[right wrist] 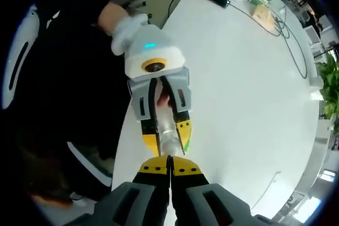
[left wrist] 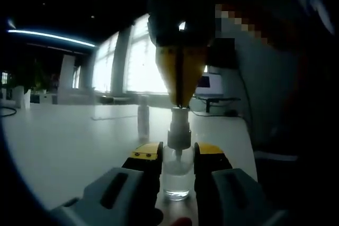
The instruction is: Clamp pump bottle remove cover press pump head put on cover
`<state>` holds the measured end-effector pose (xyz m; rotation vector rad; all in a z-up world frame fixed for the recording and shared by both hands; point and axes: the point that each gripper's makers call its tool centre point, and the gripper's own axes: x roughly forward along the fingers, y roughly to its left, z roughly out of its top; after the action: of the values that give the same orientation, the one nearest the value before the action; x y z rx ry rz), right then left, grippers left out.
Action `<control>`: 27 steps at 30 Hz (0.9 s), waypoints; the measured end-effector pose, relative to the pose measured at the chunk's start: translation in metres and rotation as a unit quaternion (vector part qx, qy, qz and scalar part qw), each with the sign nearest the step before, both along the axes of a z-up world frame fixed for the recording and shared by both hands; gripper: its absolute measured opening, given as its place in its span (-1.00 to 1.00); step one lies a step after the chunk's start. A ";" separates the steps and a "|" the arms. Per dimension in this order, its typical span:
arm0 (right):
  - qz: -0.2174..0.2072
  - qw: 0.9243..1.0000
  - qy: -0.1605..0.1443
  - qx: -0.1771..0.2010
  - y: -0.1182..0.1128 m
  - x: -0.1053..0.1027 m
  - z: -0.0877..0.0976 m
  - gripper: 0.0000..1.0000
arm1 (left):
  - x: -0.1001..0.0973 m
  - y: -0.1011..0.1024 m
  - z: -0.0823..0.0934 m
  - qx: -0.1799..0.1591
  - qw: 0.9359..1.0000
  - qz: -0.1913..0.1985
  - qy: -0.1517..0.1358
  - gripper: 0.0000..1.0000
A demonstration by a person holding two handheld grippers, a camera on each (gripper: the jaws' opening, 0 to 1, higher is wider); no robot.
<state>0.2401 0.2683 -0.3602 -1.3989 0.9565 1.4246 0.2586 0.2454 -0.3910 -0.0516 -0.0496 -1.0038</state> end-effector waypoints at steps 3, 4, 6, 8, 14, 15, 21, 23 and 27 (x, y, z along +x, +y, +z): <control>0.002 1.000 -0.001 -0.002 0.000 0.000 0.000 -1.00 | 0.000 0.000 0.000 0.000 1.000 0.001 0.000 -0.71; 0.003 1.000 -0.002 -0.002 0.000 0.000 0.000 -1.00 | 0.000 0.000 0.000 0.001 1.000 0.001 0.000 -0.71; 0.004 1.000 -0.003 -0.004 0.000 0.000 0.000 -1.00 | 0.000 0.000 0.000 0.001 1.000 0.001 0.000 -0.71; 0.002 1.000 -0.003 -0.004 0.000 0.000 0.000 -1.00 | 0.000 0.000 0.000 0.001 1.000 0.001 0.000 -0.71; 0.009 1.000 -0.006 -0.008 0.000 0.000 -0.001 -1.00 | 0.000 0.000 0.000 0.001 1.000 0.001 -0.001 -0.71; 0.008 1.000 -0.006 -0.009 0.000 0.000 -0.001 -1.00 | 0.001 0.000 0.000 0.001 1.000 0.002 -0.001 -0.71; -0.001 1.000 0.001 -0.009 0.000 0.000 -0.005 -1.00 | 0.000 -0.001 0.000 0.002 1.000 0.002 -0.002 -0.71; -0.002 1.000 0.003 -0.007 0.000 0.000 -0.006 -1.00 | 0.000 0.000 0.000 0.002 1.000 0.002 -0.001 -0.71; -0.006 1.000 0.004 -0.007 0.000 0.000 -0.007 -1.00 | 0.001 0.000 0.000 0.002 1.000 0.002 -0.002 -0.71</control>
<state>0.2400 0.2687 -0.3673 -1.3977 0.9796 1.4183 0.2593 0.2452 -0.3914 -0.0456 -0.0508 -1.0005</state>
